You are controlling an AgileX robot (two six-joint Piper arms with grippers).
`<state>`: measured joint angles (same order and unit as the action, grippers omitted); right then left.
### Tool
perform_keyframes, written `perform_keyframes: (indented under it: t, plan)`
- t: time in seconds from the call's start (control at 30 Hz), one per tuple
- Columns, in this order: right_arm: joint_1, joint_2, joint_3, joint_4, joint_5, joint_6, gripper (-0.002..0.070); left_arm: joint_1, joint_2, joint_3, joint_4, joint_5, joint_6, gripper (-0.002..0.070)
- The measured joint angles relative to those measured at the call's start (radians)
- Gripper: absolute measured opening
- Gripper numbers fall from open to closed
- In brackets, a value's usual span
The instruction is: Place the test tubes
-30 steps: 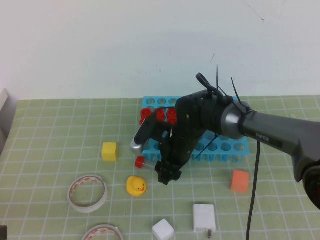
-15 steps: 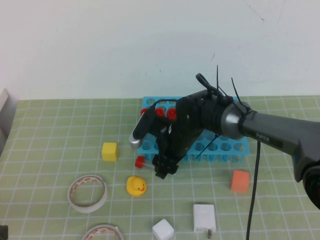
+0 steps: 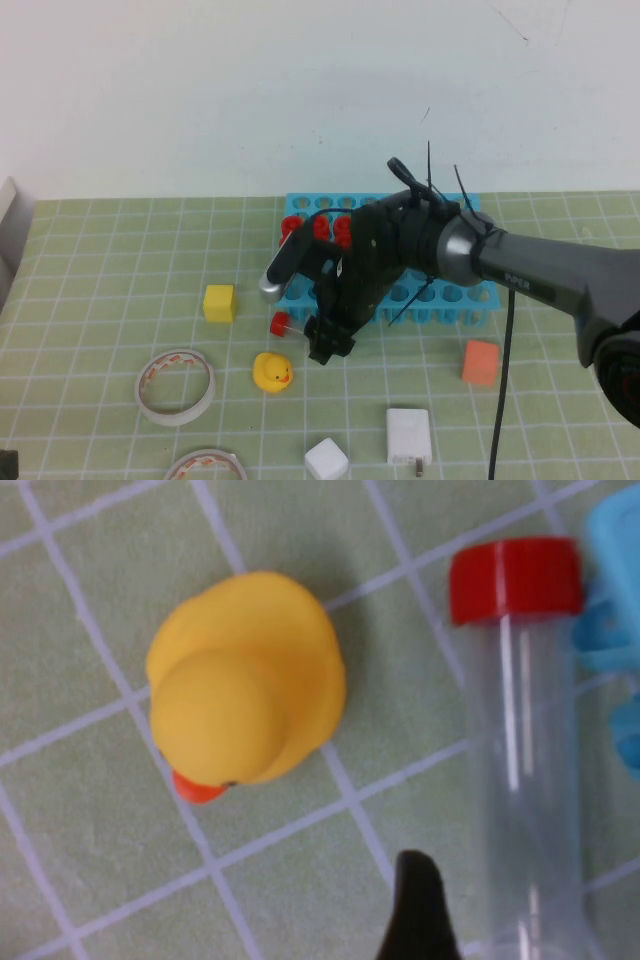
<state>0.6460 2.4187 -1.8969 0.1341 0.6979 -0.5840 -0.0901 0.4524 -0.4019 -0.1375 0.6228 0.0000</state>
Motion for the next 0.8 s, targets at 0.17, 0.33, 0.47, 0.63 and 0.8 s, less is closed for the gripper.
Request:
perform_keyframes:
  t: [0.17,0.33,0.47,0.63,0.8]
  plan:
    - [0.000,0.033,0.000,0.000,-0.011,0.004,0.0463,0.000,0.000,0.000,0.000,-0.002,0.000,-0.0001]
    - [0.000,0.042,0.000,0.000,-0.029,0.021,0.0463,0.000,0.000,0.000,0.000,-0.002,0.000,-0.0001]
    - [0.000,0.044,0.000,0.000,-0.032,0.021,0.0463,0.000,0.000,0.000,-0.002,-0.002,0.000,-0.0001]
    - [0.000,0.065,0.000,0.008,-0.039,0.021,0.0457,0.000,0.000,0.000,-0.002,-0.002,0.000,-0.0001]
    - [0.000,0.069,0.000,0.027,-0.034,0.021,0.0407,0.000,0.000,0.000,-0.003,-0.004,0.000,-0.0001]
